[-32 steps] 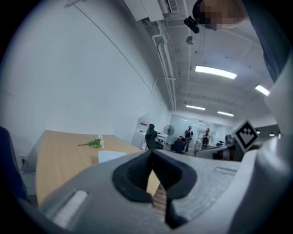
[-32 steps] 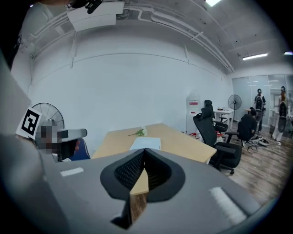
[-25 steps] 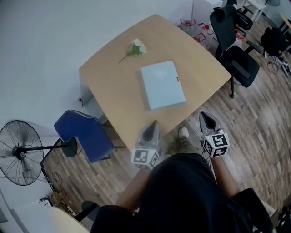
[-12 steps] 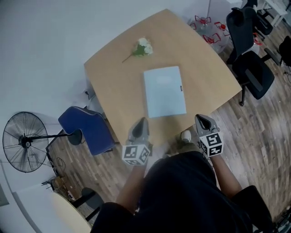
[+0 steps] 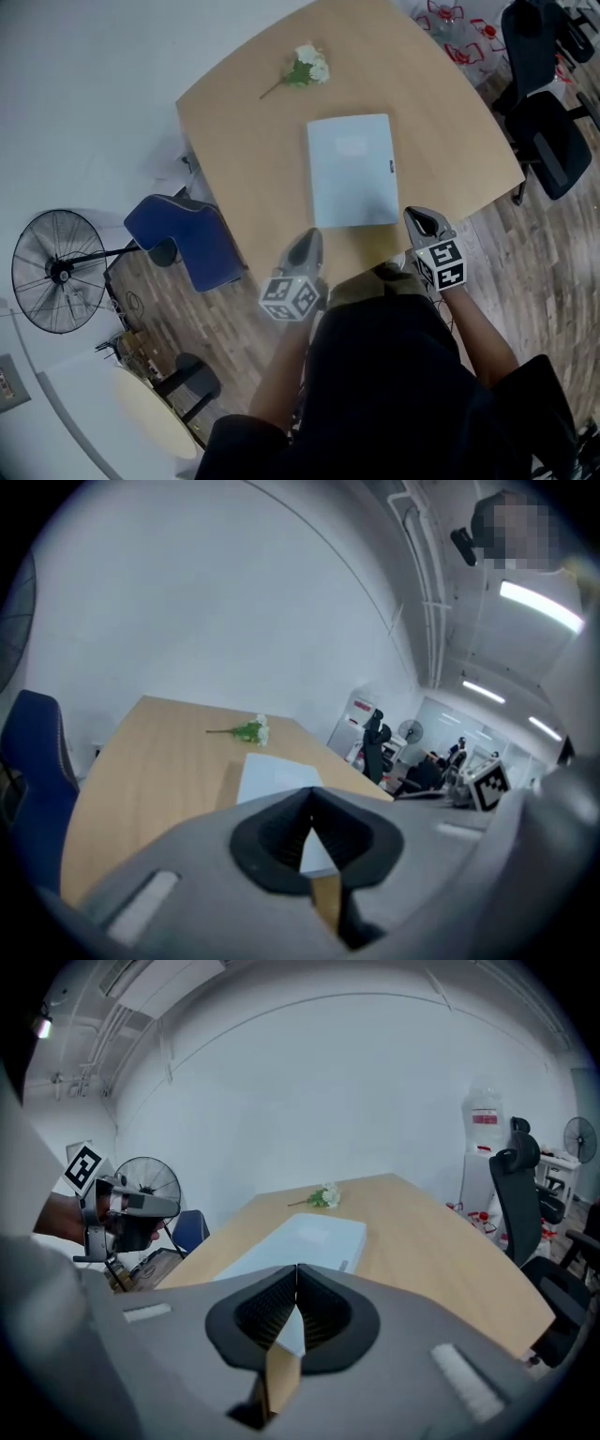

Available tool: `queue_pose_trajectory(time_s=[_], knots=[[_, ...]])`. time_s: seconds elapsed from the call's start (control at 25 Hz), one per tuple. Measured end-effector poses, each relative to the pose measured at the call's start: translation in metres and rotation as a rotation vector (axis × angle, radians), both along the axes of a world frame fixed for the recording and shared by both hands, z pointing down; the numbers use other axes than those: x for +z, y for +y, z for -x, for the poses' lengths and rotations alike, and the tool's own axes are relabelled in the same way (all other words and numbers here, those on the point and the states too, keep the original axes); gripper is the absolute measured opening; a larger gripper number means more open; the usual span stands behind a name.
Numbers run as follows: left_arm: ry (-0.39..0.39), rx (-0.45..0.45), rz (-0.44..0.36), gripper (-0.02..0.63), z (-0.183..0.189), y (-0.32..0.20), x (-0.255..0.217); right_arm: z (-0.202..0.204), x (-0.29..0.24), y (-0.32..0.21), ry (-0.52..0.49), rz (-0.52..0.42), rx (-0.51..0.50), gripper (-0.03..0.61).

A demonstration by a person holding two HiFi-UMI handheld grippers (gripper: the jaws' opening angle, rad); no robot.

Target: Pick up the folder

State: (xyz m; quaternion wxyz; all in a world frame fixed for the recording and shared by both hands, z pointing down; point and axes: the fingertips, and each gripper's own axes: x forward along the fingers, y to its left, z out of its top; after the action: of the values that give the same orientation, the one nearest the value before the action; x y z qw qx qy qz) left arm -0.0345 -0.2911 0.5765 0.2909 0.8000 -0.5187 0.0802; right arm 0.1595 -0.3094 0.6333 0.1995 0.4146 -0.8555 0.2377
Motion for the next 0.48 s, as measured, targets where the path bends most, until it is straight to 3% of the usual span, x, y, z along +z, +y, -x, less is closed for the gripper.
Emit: queue_pose_trajectory(time_s=[0.16,0.36,0.48], knots=[[0.004,-0.018,0.005,0.003,0.02,-0.014,0.025,0.013,0.011,-0.012,0.009,0.032,0.037,0.0],[0.03,-0.018,0.071,0.003,0.037,-0.032,0.056,0.019,0.029,-0.018,0.008,0.096,0.126,0.002],[0.007,-0.016,0.098,0.003,0.044,-0.044,0.077,0.028,0.046,-0.023,-0.011,0.128,0.099,0.079]])
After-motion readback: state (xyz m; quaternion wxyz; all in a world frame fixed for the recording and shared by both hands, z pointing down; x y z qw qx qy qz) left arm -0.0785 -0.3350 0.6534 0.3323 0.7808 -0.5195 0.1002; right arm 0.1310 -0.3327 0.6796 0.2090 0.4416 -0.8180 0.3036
